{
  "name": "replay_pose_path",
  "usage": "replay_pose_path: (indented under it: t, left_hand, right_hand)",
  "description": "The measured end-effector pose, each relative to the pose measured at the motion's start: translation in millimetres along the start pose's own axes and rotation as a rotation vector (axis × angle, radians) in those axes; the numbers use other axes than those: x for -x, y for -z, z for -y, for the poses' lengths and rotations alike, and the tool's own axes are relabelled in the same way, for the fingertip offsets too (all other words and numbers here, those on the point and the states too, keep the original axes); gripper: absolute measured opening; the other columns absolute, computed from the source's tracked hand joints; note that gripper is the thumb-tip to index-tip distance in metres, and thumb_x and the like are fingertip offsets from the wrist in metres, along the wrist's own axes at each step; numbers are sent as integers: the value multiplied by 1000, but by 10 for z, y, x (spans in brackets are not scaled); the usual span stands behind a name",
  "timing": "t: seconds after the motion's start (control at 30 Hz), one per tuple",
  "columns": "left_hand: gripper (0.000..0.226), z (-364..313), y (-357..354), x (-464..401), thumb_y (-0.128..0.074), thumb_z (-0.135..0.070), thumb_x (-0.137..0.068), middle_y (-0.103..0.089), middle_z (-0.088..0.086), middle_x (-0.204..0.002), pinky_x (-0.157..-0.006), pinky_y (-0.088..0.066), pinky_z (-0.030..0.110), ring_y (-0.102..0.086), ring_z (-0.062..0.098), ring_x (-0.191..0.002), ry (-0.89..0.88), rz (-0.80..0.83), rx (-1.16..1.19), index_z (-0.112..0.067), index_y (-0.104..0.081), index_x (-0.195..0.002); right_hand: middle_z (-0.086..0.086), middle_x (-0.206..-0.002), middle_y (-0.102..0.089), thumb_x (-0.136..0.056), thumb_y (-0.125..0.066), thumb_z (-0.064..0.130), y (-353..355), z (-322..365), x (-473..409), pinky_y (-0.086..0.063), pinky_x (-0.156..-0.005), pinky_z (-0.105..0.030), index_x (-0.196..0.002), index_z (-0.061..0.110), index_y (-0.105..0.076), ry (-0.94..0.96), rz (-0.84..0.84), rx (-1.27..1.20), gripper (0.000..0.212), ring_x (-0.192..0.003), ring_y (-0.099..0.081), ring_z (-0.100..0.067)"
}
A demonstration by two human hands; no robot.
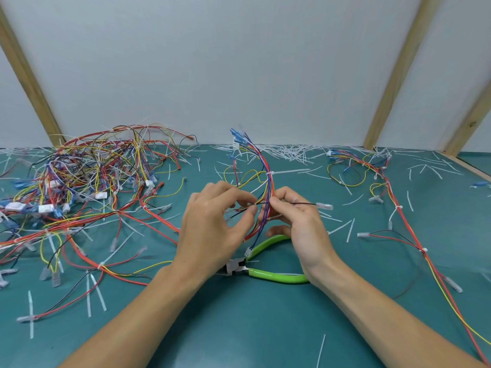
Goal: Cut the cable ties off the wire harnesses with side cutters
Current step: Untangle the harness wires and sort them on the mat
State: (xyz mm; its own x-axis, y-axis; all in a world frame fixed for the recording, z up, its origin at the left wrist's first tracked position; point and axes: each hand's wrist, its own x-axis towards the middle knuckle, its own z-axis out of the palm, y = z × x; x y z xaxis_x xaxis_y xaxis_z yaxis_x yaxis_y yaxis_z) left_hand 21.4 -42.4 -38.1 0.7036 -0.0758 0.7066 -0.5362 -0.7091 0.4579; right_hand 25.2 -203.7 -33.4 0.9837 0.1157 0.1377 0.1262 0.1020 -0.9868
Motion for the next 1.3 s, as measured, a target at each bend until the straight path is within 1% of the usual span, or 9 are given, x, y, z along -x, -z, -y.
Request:
replay_pose_path:
  t: [0.33, 0.47, 0.6, 0.73, 0.83, 0.9, 1.0, 1.17, 1.3]
  left_hand:
    - [10, 23, -27, 8, -70, -35, -87, -66, -23, -86, -83, -40, 32, -57, 3, -87, 3, 55, 47, -31, -71, -97]
    - [7, 33, -46, 24, -71, -27, -88, -63, -21, -85, -81, -45, 38, -55, 7, -86, -2, 30, 51, -26, -70, -95]
    - [9, 68, -65, 39, -73, -17, -89, -66, -13, -88, -79, -52, 37, -63, 8, -86, 30, 23, 121, -18, -70, -97]
    - [11, 80, -73, 34, -75, -15, -89, -66, -13, -86, -78, -53, 33, -65, 9, -84, 84, 15, 153, -19, -70, -97]
    - [12, 78, -73, 35, -76, -16, -88, -66, -14, -85, -77, -52, 30, -65, 11, -82, 112, 18, 162, -22, -70, -97]
    - [14, 67, -74, 36, -76, -15, -88, -67, -13, -83, -76, -52, 25, -65, 12, -81, 125, 33, 178, -23, -70, -98]
    - [18, 59, -75, 30, -77, -14, -87, -68, -12, -82, -78, -50, 17, -65, 11, -83, 156, 72, 205, -22, -71, -101]
    - [24, 54, -52, 13, -75, -2, -85, -68, -11, -88, -78, -43, 7, -63, 4, -86, 186, 102, 189, -21, -72, -99]
    - [13, 54, -55, 0, -72, -7, -90, -66, -8, -89, -79, -44, 7, -64, 1, -87, 244, 94, 252, -17, -75, -98]
  right_hand:
    - [-7, -81, -68, -104, -56, 17, -6, -16, 10, -51, -61, -21, -83, 17, -62, 37, 20, -5, 22, -76, -61, -19]
    - [-8, -80, -72, -98, -66, 12, -16, -15, 16, -55, -59, -24, -94, 11, -64, 24, 50, -68, 4, -65, -69, -18]
    - [1, -83, -76, -91, -74, 3, -41, -33, 18, -51, -54, -25, -108, 12, -59, 10, 34, -4, 25, -64, -71, -13]
    - [-6, -92, -73, -83, -78, -6, -26, -60, -1, -56, -65, -23, -120, 9, -55, 4, -7, -52, 45, -73, -70, -16]
    - [-7, -97, -68, -81, -82, -4, -27, -93, -21, -56, -64, -21, -122, 16, -53, 0, -58, 20, 54, -74, -67, -10]
    - [-3, -94, -66, -83, -80, -2, -23, -123, -36, -57, -63, -25, -119, 23, -52, 6, -99, 57, 52, -70, -66, -5]
    - [1, -91, -69, -91, -71, 3, 0, -171, -62, -56, -70, -33, -113, 28, -55, 28, -150, 150, 37, -70, -66, -10]
    - [6, -82, -73, -94, -68, 6, 12, -196, -75, -55, -65, -21, -101, 25, -63, 84, -139, 216, 21, -64, -69, -10]
    - [3, -90, -73, -97, -66, 9, 40, -206, -78, -56, -66, -22, -102, 26, -61, 98, -140, 276, 19, -67, -73, -12]
